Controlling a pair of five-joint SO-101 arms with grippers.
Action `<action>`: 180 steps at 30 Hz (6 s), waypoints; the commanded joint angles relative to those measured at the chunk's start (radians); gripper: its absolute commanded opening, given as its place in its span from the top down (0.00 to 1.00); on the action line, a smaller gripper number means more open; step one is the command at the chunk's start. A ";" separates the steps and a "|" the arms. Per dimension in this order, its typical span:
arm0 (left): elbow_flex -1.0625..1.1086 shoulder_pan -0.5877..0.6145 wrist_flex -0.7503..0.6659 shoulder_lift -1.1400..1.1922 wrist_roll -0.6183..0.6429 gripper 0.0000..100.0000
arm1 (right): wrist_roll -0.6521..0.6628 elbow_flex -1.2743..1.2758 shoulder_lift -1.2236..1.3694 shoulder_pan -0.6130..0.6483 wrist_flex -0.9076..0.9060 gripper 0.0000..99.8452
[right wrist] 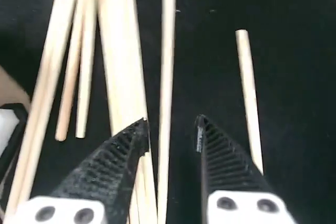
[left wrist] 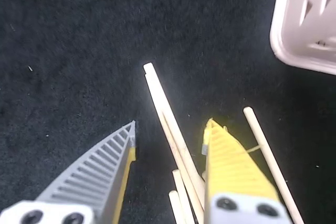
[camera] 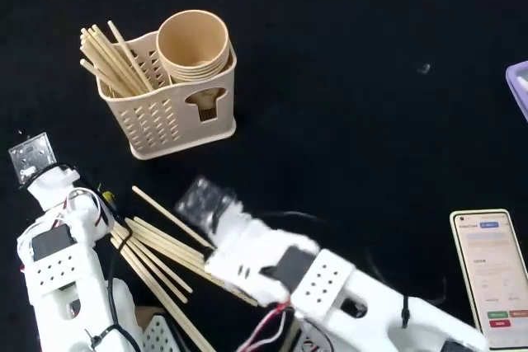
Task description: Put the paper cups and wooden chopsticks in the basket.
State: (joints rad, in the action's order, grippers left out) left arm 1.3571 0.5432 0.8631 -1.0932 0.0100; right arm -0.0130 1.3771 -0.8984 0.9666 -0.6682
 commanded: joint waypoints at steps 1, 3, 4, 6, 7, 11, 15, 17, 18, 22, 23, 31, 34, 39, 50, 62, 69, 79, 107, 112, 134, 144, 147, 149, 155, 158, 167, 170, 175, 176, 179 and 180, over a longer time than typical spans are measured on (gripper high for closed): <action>-0.012 -0.002 -0.015 -0.011 0.011 0.78 | -0.011 0.012 -0.031 0.048 0.048 0.86; -0.012 -0.002 -0.015 -0.011 0.011 0.78 | -0.011 0.012 -0.005 0.049 0.044 0.82; -0.012 -0.002 -0.015 -0.011 0.011 0.78 | -0.011 0.008 0.021 0.051 0.044 0.79; -0.012 -0.002 -0.015 -0.011 0.011 0.78 | -0.011 -0.007 0.090 0.051 0.054 0.76; -0.012 -0.002 -0.015 -0.011 0.011 0.78 | -0.011 -0.021 0.130 0.051 0.066 0.75; -0.012 -0.002 -0.015 -0.011 0.008 0.78 | -0.005 -0.090 0.308 0.051 0.110 0.75; -0.010 -0.001 -0.015 -0.011 0.006 0.78 | -0.005 -0.206 0.464 0.051 0.052 0.75; -0.010 -0.001 -0.015 -0.011 0.005 0.78 | -0.003 -0.262 0.533 0.048 0.003 0.75; -0.012 -0.001 -0.015 -0.011 0.005 0.78 | -0.003 -0.285 0.562 0.044 -0.017 0.75; -0.012 -0.001 -0.014 -0.011 0.005 0.78 | -0.002 -0.351 0.641 0.009 -0.063 0.81; -0.012 -0.001 -0.014 -0.011 0.005 0.78 | -0.002 -0.363 0.650 -0.012 -0.064 0.84; -0.012 0.001 -0.014 -0.011 0.005 0.78 | 0.161 -0.420 0.651 -0.169 -0.112 0.99; -0.010 0.002 -0.014 -0.011 0.005 0.78 | 0.166 -0.438 0.621 -0.192 -0.163 0.99; -0.012 -0.001 -0.014 -0.011 0.005 0.78 | 0.186 -0.433 0.483 -0.230 -0.285 0.99; -0.012 -0.001 -0.014 -0.011 0.005 0.78 | 0.334 -0.364 0.351 -0.367 -0.342 0.99; -0.012 -0.001 -0.015 -0.011 0.005 0.78 | 0.385 -0.475 0.217 -0.414 -0.551 0.99; -0.013 -0.001 -0.015 -0.011 0.005 0.78 | 0.384 -0.596 -0.133 -0.232 -0.740 0.99; -0.012 -0.001 -0.015 -0.011 0.006 0.78 | 0.172 -0.763 -0.205 -0.140 -0.252 0.99; -0.008 0.002 -0.015 -0.011 0.005 0.78 | -0.232 -1.382 0.909 -0.264 0.526 0.99; -0.008 0.002 -0.015 -0.011 0.005 0.78 | -0.230 -1.366 0.941 -0.259 0.465 0.99; -0.010 -0.001 -0.015 -0.011 0.005 0.78 | -0.230 -1.349 0.636 -0.258 0.063 0.89; -0.010 -0.002 -0.015 -0.011 0.005 0.78 | -0.087 -1.348 0.360 -0.258 -0.466 0.89; -0.010 -0.002 -0.015 -0.011 0.005 0.78 | -0.043 -1.336 0.308 -0.261 -0.519 0.89; -0.008 -0.002 -0.015 -0.011 0.005 0.78 | -0.025 -1.303 0.260 -0.261 -0.548 0.89; -0.008 -0.001 -0.015 -0.011 0.005 0.78 | 0.069 -0.983 0.082 -0.253 -0.615 0.89; -0.012 0.002 -0.015 -0.011 0.005 0.78 | 0.089 -0.685 0.025 -0.250 -0.552 0.82; -0.048 0.005 0.009 -0.003 0.005 0.78 | 0.143 -0.134 0.007 -0.253 -0.114 0.74; -0.091 0.005 0.058 -0.002 0.005 0.78 | 0.146 -0.101 0.008 -0.250 -0.106 0.74; -0.107 0.005 0.078 0.000 0.005 0.78 | 0.230 -0.077 0.018 -0.265 -0.112 0.74; -0.107 0.005 0.078 0.000 0.005 0.78 | 0.235 -0.077 0.033 -0.265 -0.112 0.74; -0.104 0.005 0.078 0.000 0.005 0.78 | 0.236 -0.104 0.124 -0.261 -0.106 0.74; -0.102 0.005 0.078 0.000 0.005 0.78 | 0.236 -0.120 0.166 -0.261 -0.104 0.74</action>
State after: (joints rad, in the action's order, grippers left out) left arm 1.3188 0.5432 0.9367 -1.0917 0.0100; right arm 0.2094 1.3034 -0.8416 0.7073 -0.7971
